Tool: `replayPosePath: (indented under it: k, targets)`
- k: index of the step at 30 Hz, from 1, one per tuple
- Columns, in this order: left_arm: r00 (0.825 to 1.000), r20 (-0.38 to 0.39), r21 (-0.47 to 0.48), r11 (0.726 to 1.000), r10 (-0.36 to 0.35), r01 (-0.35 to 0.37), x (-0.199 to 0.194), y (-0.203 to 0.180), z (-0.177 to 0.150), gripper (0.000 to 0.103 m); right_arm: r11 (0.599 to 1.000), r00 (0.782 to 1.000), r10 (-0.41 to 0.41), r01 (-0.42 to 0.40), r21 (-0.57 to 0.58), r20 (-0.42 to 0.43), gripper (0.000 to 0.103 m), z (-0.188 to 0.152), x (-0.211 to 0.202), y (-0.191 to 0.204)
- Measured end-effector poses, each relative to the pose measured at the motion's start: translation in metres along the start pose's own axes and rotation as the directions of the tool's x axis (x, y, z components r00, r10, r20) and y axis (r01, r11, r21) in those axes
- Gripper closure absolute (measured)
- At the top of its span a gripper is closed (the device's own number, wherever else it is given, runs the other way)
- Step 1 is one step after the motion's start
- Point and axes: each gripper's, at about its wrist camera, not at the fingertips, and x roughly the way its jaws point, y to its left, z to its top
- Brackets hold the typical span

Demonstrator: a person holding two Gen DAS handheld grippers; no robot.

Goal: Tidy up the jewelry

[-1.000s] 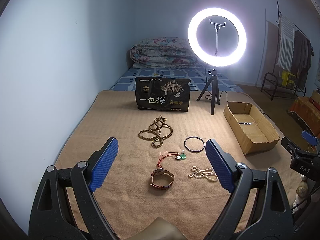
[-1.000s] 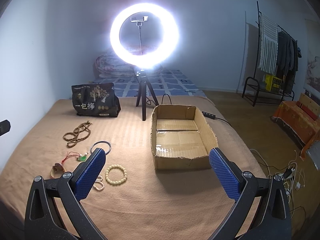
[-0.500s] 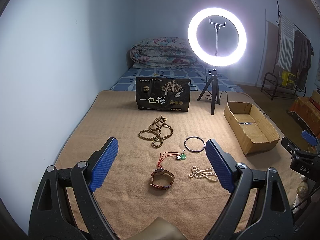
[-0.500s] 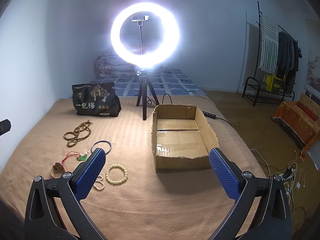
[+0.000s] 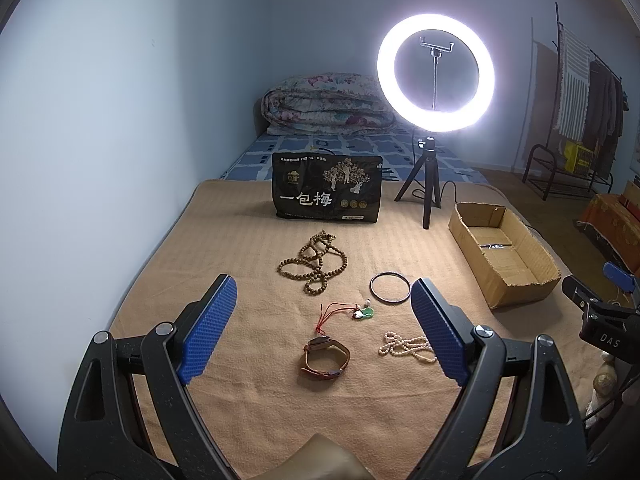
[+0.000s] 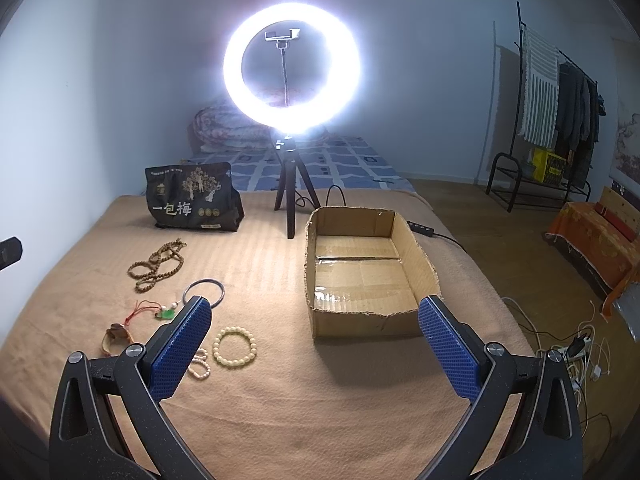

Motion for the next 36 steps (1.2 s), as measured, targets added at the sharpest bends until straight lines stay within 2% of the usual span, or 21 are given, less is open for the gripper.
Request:
replayPosePath:
  k: [11,21,24,29,30,32,33,36]
  targets:
    - [1.000,-0.016,-0.006,1.000,0.014,-0.015,0.007,0.006,0.002,0.012,1.000,1.000,0.011,-0.011,0.003,-0.020,0.000,0.001,0.005,0.000]
    - [0.996,-0.065,-0.057,0.996,0.059,-0.063,0.034,0.035,-0.001,0.012,0.998,0.997,0.052,-0.054,-0.036,-0.065,0.000,-0.007,0.023,0.012]
    - [0.995,-0.091,-0.061,0.997,0.045,-0.050,0.046,0.042,-0.004,0.012,0.992,0.988,0.110,-0.116,-0.046,-0.111,0.000,-0.013,0.037,0.018]
    - [0.989,-0.147,-0.069,0.997,0.029,-0.039,0.069,0.051,-0.017,0.012,0.979,0.957,0.198,-0.204,-0.005,-0.211,0.000,-0.025,0.067,0.025]
    - [0.987,-0.159,-0.068,0.997,0.022,-0.034,0.074,0.052,-0.019,0.014,0.979,0.954,0.199,-0.203,0.004,-0.225,0.000,-0.026,0.072,0.026]
    - [0.981,-0.196,-0.069,0.997,0.011,-0.025,0.084,0.051,-0.026,0.025,0.979,0.948,0.200,-0.201,0.019,-0.248,0.000,-0.029,0.080,0.025]
    - [0.977,-0.215,-0.072,0.997,0.002,-0.018,0.088,0.050,-0.029,0.026,0.980,0.944,0.199,-0.198,0.029,-0.265,0.001,-0.031,0.086,0.024]
    - [0.959,-0.283,-0.082,0.997,-0.025,0.002,0.108,0.050,-0.041,0.038,0.981,0.930,0.195,-0.187,0.054,-0.311,0.010,-0.037,0.100,0.021]
